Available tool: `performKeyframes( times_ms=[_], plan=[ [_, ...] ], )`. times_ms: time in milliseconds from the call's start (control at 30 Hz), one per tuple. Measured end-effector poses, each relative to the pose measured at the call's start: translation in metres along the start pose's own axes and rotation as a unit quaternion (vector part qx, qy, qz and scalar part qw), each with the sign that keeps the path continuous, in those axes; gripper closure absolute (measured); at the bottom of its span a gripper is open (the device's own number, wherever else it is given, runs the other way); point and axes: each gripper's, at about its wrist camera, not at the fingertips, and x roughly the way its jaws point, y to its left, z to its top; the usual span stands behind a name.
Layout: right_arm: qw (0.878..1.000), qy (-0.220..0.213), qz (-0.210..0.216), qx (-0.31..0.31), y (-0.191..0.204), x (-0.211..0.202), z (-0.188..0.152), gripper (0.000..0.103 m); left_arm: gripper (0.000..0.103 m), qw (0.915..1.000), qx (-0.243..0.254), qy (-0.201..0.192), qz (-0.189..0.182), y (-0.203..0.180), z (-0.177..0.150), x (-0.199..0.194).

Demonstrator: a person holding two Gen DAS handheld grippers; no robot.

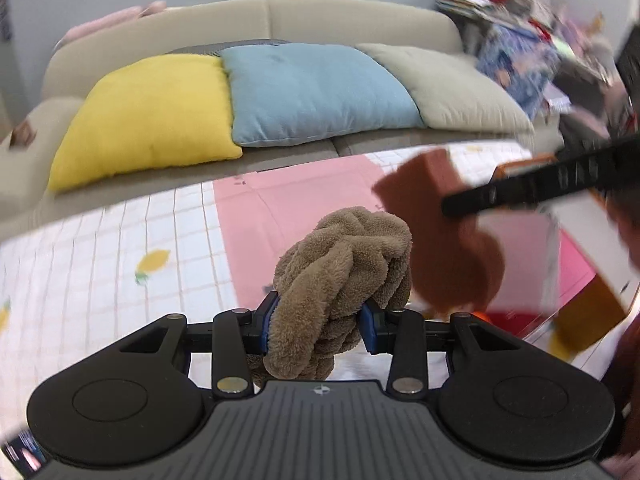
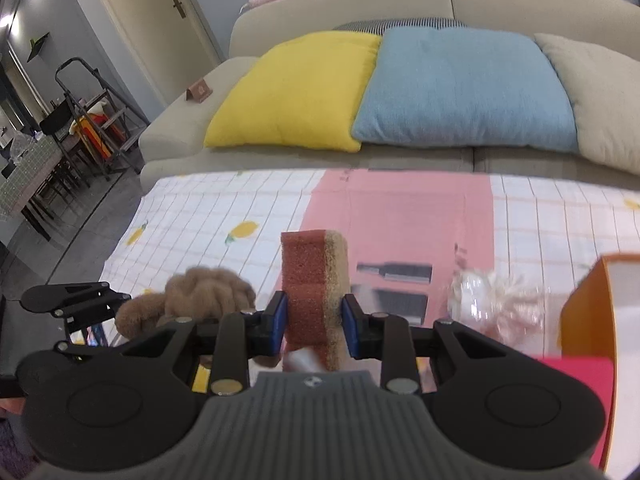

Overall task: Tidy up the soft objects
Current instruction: 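Grasp the brown plush with the left tool while the right tool grasps the brown block, then carry both held items over the white box and open both tools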

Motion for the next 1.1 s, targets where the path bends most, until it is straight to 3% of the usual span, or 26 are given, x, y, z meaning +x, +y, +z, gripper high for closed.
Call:
performKeyframes(
  times_ms=[133, 333, 600, 733, 867, 1100],
  plan=[
    [1.0, 0.01, 0.015, 0.001, 0.002, -0.012, -0.025, 0.074, 0.058, 0.9982, -0.056, 0.017, 0.018, -0.015, -0.009, -0.004],
    [0.997, 0.026, 0.01, 0.078, -0.018, -0.024, -0.06, 0.074, 0.058, 0.9898, -0.135, 0.045, 0.01, -0.019, -0.024, 0.0],
    [0.993, 0.0, 0.023, 0.112, -0.035, -0.067, -0.076, 0.074, 0.058, 0.9783, -0.196, 0.064, 0.011, -0.027, -0.027, -0.013],
    [0.994, -0.019, 0.01, 0.105, -0.04, -0.089, -0.078, 0.074, 0.058, 0.974, -0.218, 0.061, 0.009, -0.037, -0.02, -0.023],
    [0.994, -0.042, -0.01, 0.102, -0.053, -0.111, -0.078, 0.074, 0.058, 0.9718, -0.228, 0.06, -0.016, -0.055, -0.008, -0.028],
    [0.987, -0.084, -0.068, 0.115, -0.091, -0.157, -0.081, 0.074, 0.058, 0.968, -0.221, 0.053, -0.106, -0.107, 0.03, -0.019]
  ],
)
